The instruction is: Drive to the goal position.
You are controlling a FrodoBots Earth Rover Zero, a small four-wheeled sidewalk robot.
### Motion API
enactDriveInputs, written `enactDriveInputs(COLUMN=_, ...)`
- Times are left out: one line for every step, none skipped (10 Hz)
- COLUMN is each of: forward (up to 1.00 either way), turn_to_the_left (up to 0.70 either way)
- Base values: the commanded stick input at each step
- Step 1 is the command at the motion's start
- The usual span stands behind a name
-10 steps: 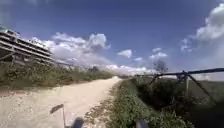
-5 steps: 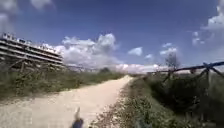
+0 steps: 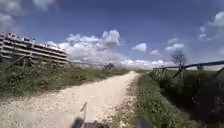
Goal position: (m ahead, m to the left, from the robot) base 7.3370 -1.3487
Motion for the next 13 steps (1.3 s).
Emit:
enactDriveInputs(forward=0.66, turn_to_the_left=0.00)
enactDriveInputs(forward=0.68, turn_to_the_left=0.00)
enactDriveInputs(forward=0.68, turn_to_the_left=0.00)
enactDriveInputs(forward=0.62, turn_to_the_left=0.00)
enactDriveInputs(forward=0.58, turn_to_the_left=0.00)
enactDriveInputs(forward=0.65, turn_to_the_left=0.00)
enactDriveInputs(forward=0.66, turn_to_the_left=0.00)
enactDriveInputs(forward=0.67, turn_to_the_left=0.00)
enactDriveInputs(forward=0.67, turn_to_the_left=0.00)
enactDriveInputs(forward=0.66, turn_to_the_left=0.00)
enactDriveInputs(forward=0.66, turn_to_the_left=0.00)
enactDriveInputs(forward=0.66, turn_to_the_left=-0.15)
enactDriveInputs(forward=0.66, turn_to_the_left=-0.32)
